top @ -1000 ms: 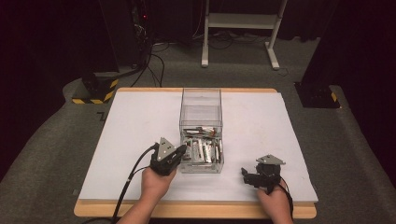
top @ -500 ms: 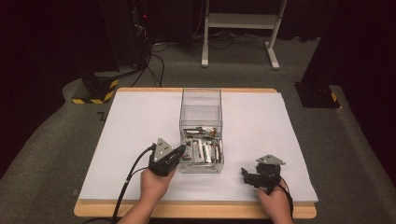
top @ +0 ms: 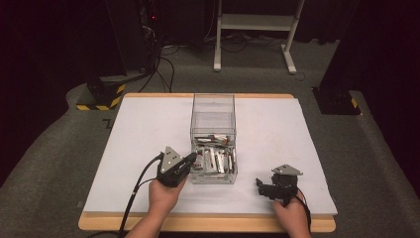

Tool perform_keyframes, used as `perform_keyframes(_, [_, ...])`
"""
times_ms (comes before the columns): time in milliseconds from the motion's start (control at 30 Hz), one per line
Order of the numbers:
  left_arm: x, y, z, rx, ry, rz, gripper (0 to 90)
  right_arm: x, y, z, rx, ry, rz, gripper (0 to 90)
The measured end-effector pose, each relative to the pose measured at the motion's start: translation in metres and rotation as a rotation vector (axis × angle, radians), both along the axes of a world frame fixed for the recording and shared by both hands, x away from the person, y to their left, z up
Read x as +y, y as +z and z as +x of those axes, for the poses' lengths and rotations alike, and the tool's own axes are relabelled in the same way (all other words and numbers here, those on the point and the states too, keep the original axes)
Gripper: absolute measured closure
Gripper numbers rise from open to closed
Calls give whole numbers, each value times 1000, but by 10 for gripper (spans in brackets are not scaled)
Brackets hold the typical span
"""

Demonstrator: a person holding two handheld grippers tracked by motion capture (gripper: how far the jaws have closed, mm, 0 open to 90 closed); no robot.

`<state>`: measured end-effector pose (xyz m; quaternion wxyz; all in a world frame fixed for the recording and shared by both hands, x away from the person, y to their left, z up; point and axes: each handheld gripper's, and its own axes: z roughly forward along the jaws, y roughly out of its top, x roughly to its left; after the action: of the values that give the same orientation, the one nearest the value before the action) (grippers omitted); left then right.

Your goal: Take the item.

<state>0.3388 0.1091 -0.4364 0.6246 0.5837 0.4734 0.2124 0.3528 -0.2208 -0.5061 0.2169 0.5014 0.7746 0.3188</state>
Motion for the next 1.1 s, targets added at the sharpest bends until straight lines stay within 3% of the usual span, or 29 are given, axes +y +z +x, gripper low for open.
perform_keyframes(367, [2,6,-1,-24,6,-35,893,0,0,0,0,1,0,96])
perform_keyframes(1100, [2,15,0,-52,5,-56,894,0,0,0,-1,1,0,96])
